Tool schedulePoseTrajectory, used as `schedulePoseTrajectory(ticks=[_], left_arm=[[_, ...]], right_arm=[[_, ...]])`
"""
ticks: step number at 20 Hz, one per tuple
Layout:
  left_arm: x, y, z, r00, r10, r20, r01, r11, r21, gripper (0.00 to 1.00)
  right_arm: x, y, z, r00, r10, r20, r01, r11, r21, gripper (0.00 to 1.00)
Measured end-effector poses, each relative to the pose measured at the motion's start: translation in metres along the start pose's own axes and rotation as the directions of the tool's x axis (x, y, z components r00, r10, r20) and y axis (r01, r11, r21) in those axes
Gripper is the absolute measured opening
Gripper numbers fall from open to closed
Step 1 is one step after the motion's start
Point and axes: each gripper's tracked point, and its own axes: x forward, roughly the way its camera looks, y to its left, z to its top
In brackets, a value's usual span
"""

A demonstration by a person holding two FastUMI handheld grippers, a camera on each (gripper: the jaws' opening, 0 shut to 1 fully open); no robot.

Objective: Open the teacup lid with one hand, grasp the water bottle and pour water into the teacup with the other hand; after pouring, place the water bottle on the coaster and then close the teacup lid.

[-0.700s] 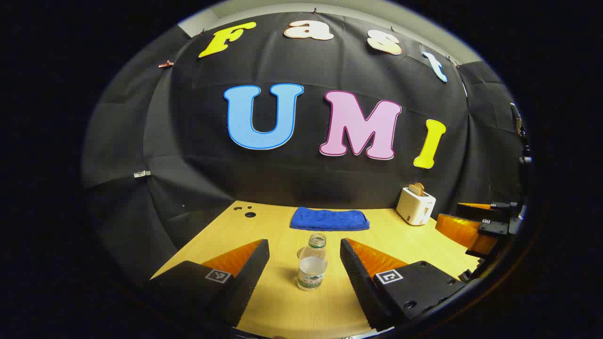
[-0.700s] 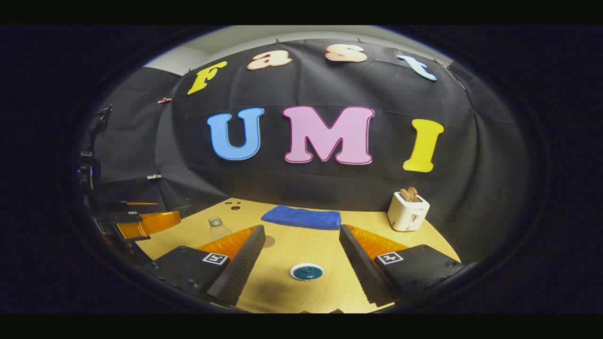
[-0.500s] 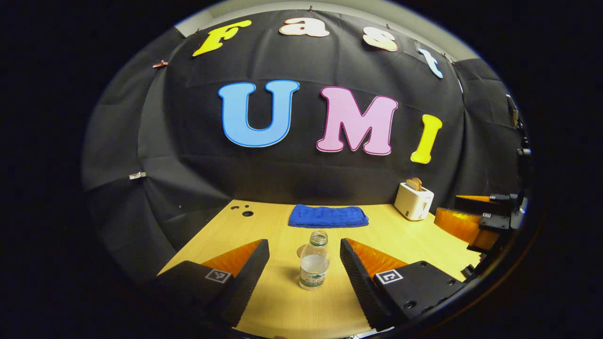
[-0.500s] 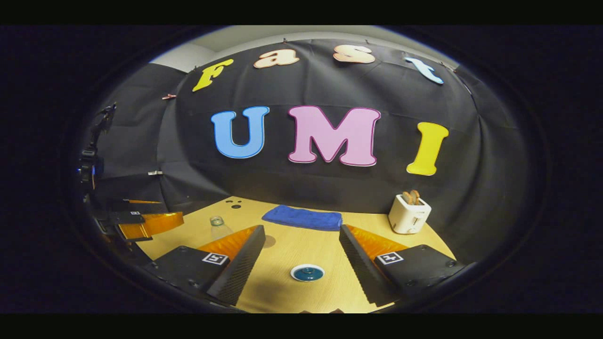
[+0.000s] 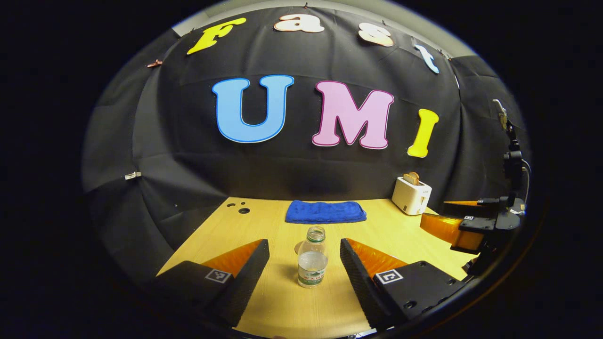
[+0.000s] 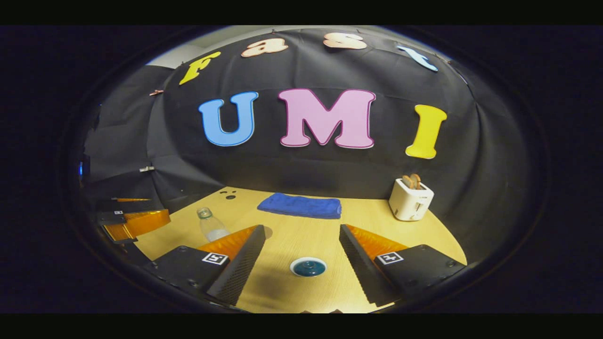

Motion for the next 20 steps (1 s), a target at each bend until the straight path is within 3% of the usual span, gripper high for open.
schedulePoseTrajectory(ticks=[11,20], left_arm=[[0.000,-0.005,-0.017,0.999,0.031,-0.030,-0.031,1.000,-0.001,0.95],[0.015,-0.005,-0.047,0.997,0.034,-0.070,-0.033,0.999,0.014,0.95]], right_arm=[[0.014,0.000,-0.017,0.998,0.040,-0.039,-0.041,0.999,-0.030,0.98],[0.050,-0.003,-0.064,0.992,0.024,-0.120,-0.030,0.998,-0.049,0.98]])
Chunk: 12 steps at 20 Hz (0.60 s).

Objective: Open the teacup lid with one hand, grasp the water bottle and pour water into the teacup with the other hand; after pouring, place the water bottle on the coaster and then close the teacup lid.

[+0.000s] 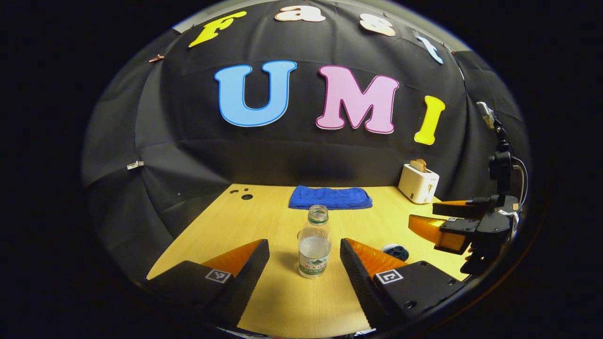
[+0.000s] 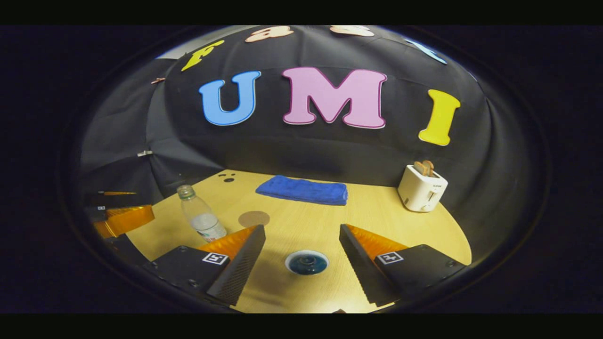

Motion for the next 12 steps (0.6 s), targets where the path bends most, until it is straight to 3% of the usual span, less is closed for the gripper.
schedulePoseTrajectory(ticks=[2,5,12], left_arm=[[0.009,-0.001,-0.014,1.000,-0.007,-0.011,0.007,1.000,0.001,0.95],[0.024,-0.004,-0.039,0.999,-0.019,-0.032,0.019,1.000,-0.002,0.95],[0.051,-0.008,-0.081,0.996,-0.032,-0.084,0.030,0.999,-0.029,0.95]], right_arm=[[0.013,-0.004,-0.017,1.000,-0.004,-0.026,0.003,1.000,-0.004,0.94],[0.034,-0.008,-0.044,0.997,-0.007,-0.071,0.006,1.000,-0.014,0.78],[0.067,-0.005,-0.093,0.987,0.027,-0.156,-0.036,0.998,-0.055,0.77]])
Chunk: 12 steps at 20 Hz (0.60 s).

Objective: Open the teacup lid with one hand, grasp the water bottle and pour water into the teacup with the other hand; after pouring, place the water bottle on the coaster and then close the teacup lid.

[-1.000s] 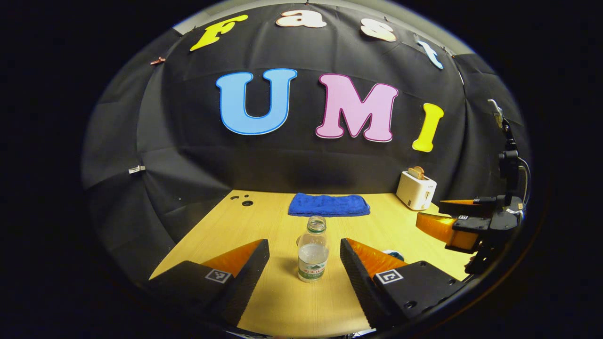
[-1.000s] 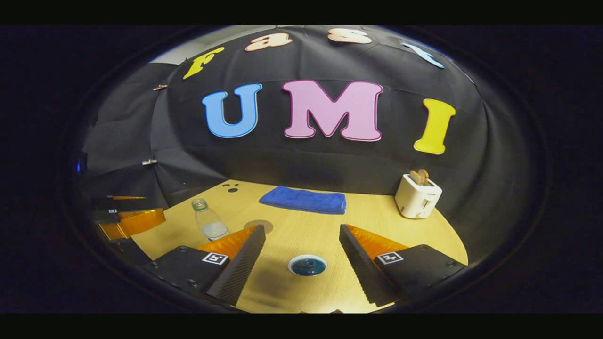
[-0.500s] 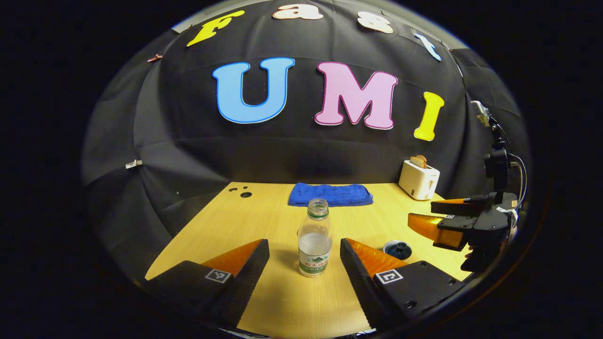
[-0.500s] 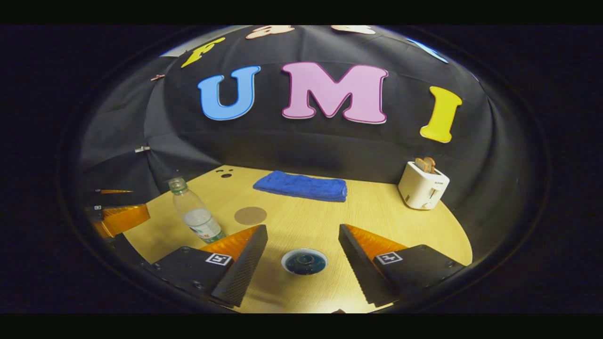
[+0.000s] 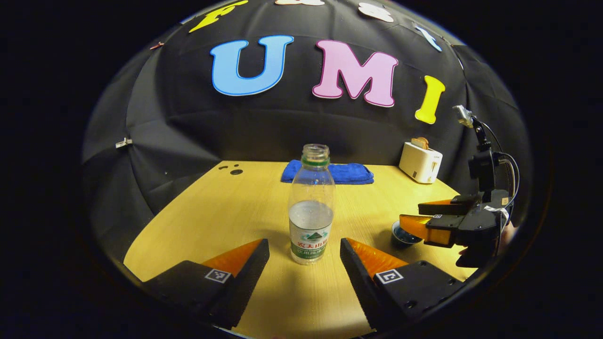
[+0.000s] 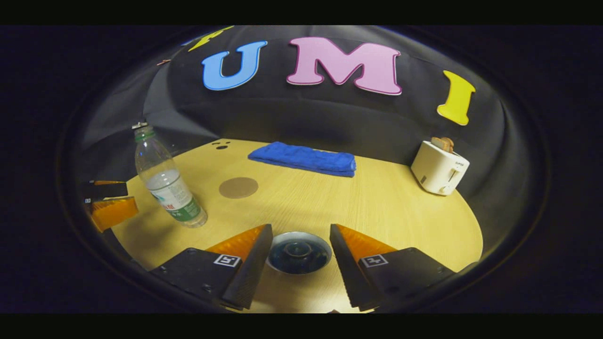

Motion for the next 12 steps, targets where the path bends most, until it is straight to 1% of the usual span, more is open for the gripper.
schedulePoseTrajectory(ticks=[1,2,4,11,12], left_arm=[[0.001,-0.001,-0.002,1.000,-0.002,-0.004,0.002,1.000,-0.005,0.95],[0.003,0.000,-0.004,1.000,-0.003,-0.006,0.002,1.000,-0.009,0.96],[0.006,0.001,-0.006,1.000,-0.001,-0.013,0.001,1.000,-0.012,0.95],[0.011,0.006,-0.006,1.000,0.019,-0.022,-0.019,1.000,-0.021,0.95],[0.010,0.007,-0.007,0.999,0.021,-0.023,-0.022,1.000,-0.023,0.95]], right_arm=[[0.003,0.000,-0.003,1.000,0.001,-0.006,-0.001,1.000,0.003,0.76],[0.007,-0.001,-0.006,1.000,0.002,-0.015,-0.002,1.000,0.007,0.77],[0.012,-0.001,-0.011,1.000,0.003,-0.027,-0.003,1.000,0.010,0.76],[0.018,0.005,-0.013,0.999,0.025,-0.030,-0.025,1.000,0.012,0.55],[0.019,0.006,-0.014,0.999,0.027,-0.032,-0.027,1.000,0.014,0.56]])
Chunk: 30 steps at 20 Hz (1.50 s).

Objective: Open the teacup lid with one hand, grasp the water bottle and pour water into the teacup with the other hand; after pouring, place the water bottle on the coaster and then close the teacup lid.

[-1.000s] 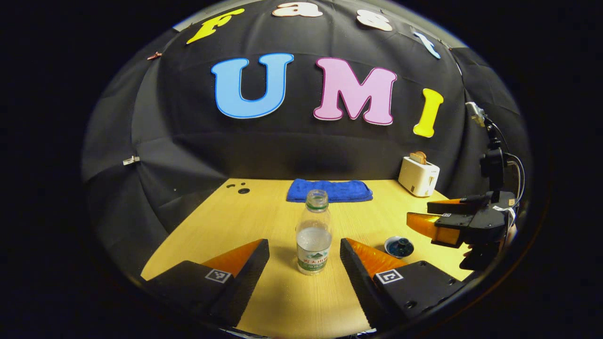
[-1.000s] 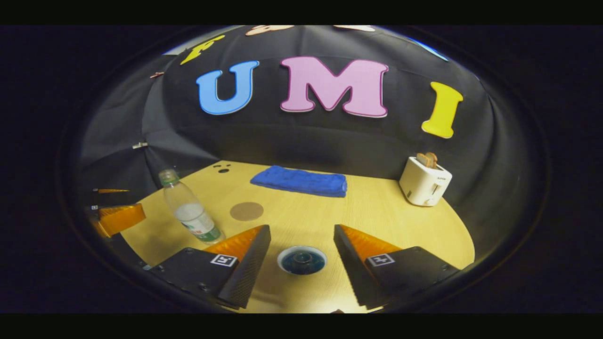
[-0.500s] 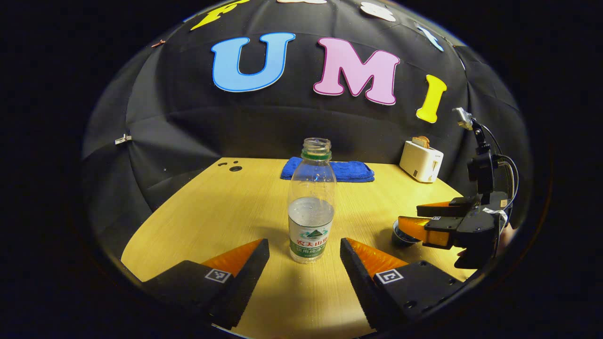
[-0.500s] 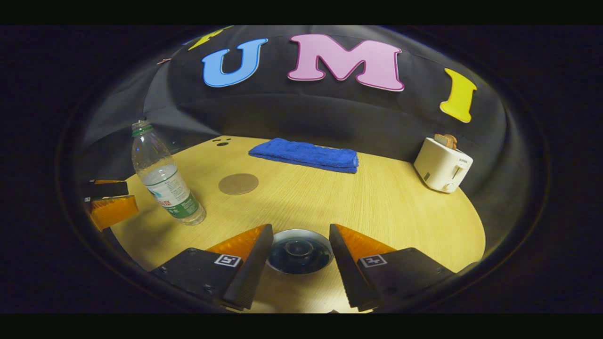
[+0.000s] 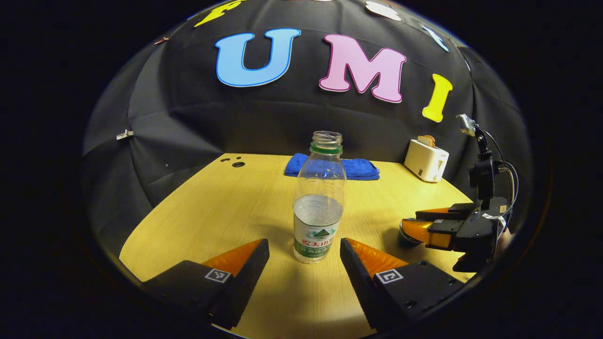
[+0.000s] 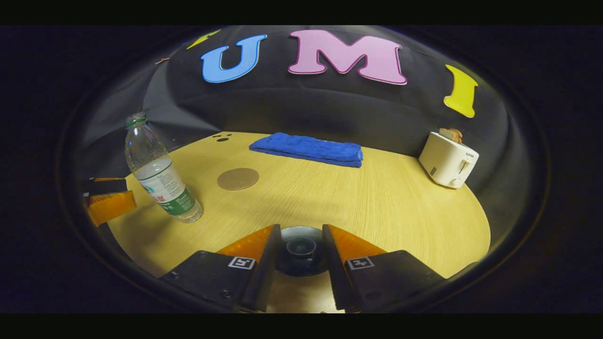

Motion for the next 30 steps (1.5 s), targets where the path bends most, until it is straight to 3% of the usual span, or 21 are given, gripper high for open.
schedulePoseTrajectory(ticks=[2,4,5,6,10,11,12,13,14,17,18,19,30], left_arm=[[0.000,0.001,-0.001,1.000,0.005,-0.001,-0.005,1.000,-0.002,0.95],[0.000,0.002,-0.003,1.000,0.008,-0.006,-0.008,1.000,-0.001,0.95],[0.000,0.001,-0.003,1.000,0.009,-0.009,-0.008,1.000,0.001,0.95],[0.001,0.000,-0.004,1.000,0.009,-0.011,-0.009,1.000,0.003,0.95],[-0.001,-0.002,-0.007,1.000,0.006,-0.014,-0.006,1.000,0.020,0.95],[0.001,-0.003,-0.008,1.000,0.000,-0.014,0.000,1.000,0.025,0.96],[0.001,-0.006,-0.009,1.000,-0.014,-0.018,0.014,1.000,0.028,0.95],[0.002,-0.008,-0.010,0.999,-0.025,-0.022,0.026,0.999,0.027,0.95],[0.005,-0.009,-0.011,0.999,-0.031,-0.023,0.032,0.999,0.024,0.95],[0.016,-0.010,-0.009,0.999,-0.039,-0.012,0.040,0.999,0.032,0.95],[0.022,-0.009,-0.009,0.999,-0.033,-0.008,0.033,0.999,0.039,0.95],[0.028,-0.009,-0.008,1.000,-0.031,-0.001,0.031,0.999,0.042,0.95],[0.099,-0.021,0.022,0.990,-0.053,0.130,0.047,0.998,0.047,0.96]], right_arm=[[0.003,-0.001,0.001,1.000,0.006,-0.001,-0.006,1.000,0.008,0.49],[0.005,0.001,0.001,1.000,0.022,-0.012,-0.022,1.000,0.018,0.33],[0.006,0.002,0.001,0.999,0.031,-0.016,-0.031,0.999,0.022,0.40],[0.006,0.002,0.001,0.999,0.039,-0.023,-0.039,0.999,0.025,0.30],[0.006,0.003,0.001,0.997,0.071,-0.038,-0.070,0.997,0.015,0.38],[0.007,0.003,0.000,0.996,0.076,-0.042,-0.075,0.997,0.011,0.24],[0.006,0.003,0.000,0.996,0.080,-0.046,-0.080,0.997,0.007,0.30],[0.006,0.003,0.000,0.995,0.085,-0.047,-0.085,0.996,0.005,0.25],[0.005,0.003,0.002,0.995,0.087,-0.042,-0.086,0.996,0.006,0.30],[0.002,0.000,0.014,0.995,0.095,-0.028,-0.095,0.995,0.015,0.30],[0.001,-0.001,0.019,0.995,0.098,-0.020,-0.097,0.995,0.020,0.25],[0.000,-0.003,0.024,0.995,0.098,-0.012,-0.098,0.995,0.023,0.30],[-0.014,-0.044,0.051,0.997,0.061,0.052,-0.066,0.992,0.107,0.30]])
